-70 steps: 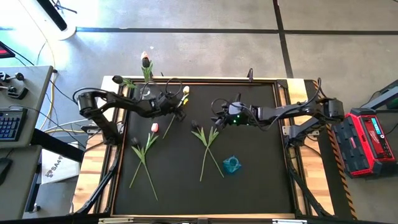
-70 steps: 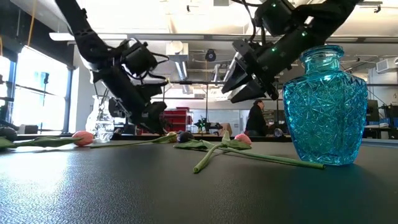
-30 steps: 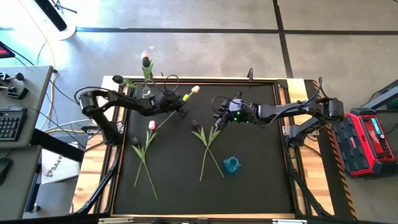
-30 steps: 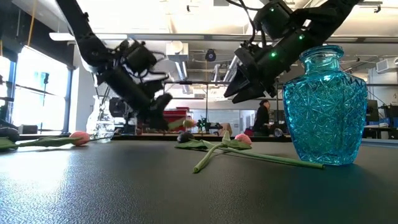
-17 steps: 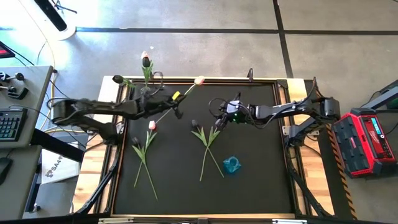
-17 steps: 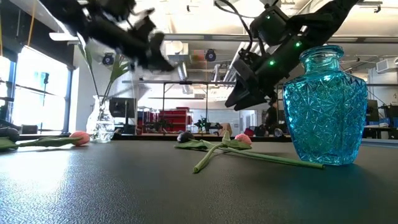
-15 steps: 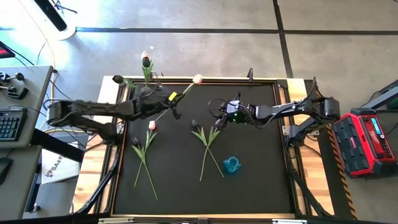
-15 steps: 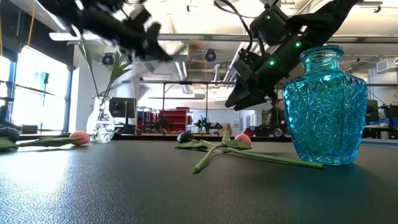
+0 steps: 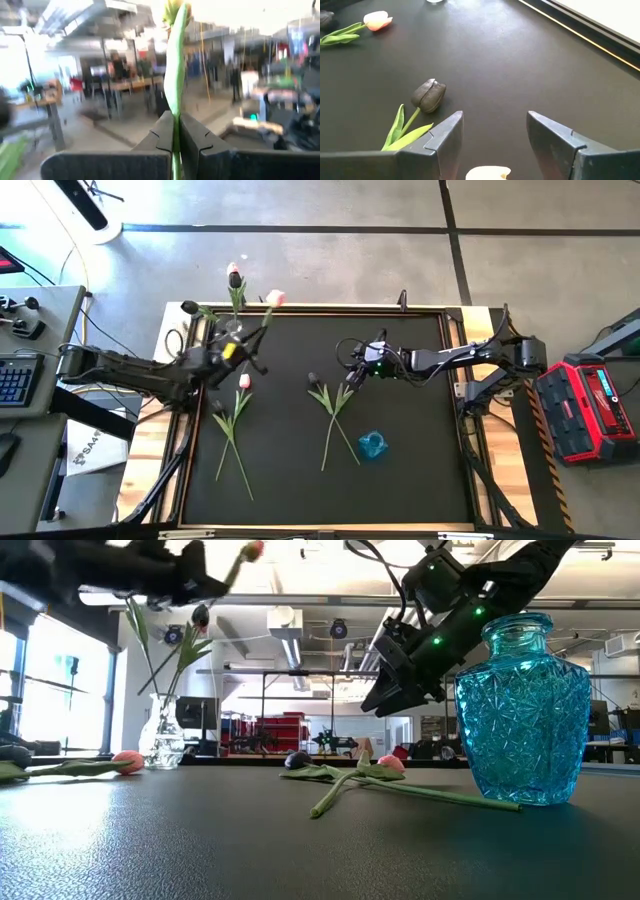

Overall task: Sort flowers into vase by color
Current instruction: Put the middle top pink flower into the transparent vase, then put the right pink flower into the blue vase

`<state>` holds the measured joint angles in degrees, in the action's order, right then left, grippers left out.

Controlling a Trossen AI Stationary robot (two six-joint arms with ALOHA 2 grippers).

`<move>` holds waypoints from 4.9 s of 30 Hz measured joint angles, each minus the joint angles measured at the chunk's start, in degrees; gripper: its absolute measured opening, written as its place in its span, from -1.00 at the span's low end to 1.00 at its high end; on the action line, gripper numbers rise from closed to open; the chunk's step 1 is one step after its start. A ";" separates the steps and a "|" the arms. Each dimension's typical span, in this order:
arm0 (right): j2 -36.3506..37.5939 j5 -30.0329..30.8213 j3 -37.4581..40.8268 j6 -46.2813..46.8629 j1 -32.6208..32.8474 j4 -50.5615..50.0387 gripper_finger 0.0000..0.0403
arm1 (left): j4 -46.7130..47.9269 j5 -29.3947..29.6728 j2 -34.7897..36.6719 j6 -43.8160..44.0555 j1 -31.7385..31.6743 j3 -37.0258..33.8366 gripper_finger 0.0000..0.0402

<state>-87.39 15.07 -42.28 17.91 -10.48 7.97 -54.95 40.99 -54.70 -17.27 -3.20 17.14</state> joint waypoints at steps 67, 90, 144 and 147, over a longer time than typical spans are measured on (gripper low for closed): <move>0.00 0.00 0.00 -2.80 -0.31 1.33 0.02 | -33.25 -36.66 -12.08 2.32 -41.05 -6.72 -0.97; 0.00 -0.02 0.00 -1.55 -0.31 -0.16 0.02 | -29.78 -29.68 -3.01 -2.35 -38.84 -6.74 -0.16; 0.00 -3.77 0.00 19.26 -0.31 -0.30 0.02 | 85.52 -6.57 13.84 15.52 -7.38 28.75 -0.13; 0.00 -6.09 -0.02 22.86 -0.31 0.07 0.02 | 88.26 -9.29 13.37 20.78 -5.04 28.75 -0.13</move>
<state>-87.39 8.98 -42.30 40.77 -10.79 8.03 33.31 31.70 -41.34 3.51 -8.24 45.89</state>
